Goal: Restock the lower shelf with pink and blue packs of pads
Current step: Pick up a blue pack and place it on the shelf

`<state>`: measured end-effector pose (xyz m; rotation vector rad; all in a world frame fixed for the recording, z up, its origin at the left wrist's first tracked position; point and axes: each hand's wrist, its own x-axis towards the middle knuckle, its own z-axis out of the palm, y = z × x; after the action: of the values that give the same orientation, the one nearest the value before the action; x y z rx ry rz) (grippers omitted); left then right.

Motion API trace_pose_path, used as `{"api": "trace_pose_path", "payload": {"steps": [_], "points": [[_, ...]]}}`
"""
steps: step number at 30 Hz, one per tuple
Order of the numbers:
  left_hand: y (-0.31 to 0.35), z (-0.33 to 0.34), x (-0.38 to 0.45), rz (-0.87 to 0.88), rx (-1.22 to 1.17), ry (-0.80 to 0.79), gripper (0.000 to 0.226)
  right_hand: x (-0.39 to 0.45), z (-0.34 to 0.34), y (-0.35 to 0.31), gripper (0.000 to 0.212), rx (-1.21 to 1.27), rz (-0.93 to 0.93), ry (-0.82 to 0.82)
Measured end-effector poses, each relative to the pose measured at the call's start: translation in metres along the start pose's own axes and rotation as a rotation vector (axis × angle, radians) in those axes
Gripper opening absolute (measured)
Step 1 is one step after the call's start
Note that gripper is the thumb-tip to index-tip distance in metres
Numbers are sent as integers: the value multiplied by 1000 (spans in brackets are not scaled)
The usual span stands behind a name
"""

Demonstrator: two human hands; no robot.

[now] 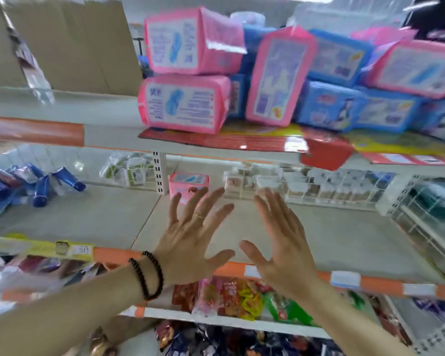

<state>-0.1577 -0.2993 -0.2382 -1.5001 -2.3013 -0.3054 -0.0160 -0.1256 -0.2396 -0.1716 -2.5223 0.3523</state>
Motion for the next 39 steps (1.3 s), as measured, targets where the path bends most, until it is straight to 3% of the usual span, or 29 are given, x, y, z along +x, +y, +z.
{"api": "trace_pose_path", "payload": {"steps": [5, 10, 15, 27, 39], "points": [[64, -41, 16, 48, 15, 124, 83, -24, -71, 25, 78, -13, -81, 219], [106, -83, 36, 42, 33, 303, 82, -28, -125, 38, 74, -18, -143, 312], [122, -117, 62, 25, 66, 385, 81, -17, -158, 46, 77, -3, -163, 382], [93, -142, 117, 45, 112, 353, 88, 38, -186, 62, 79, -117, -85, 463], [65, -150, 179, 176, 80, 453, 85, 93, -197, 69, 81, -239, -57, 534]]}}
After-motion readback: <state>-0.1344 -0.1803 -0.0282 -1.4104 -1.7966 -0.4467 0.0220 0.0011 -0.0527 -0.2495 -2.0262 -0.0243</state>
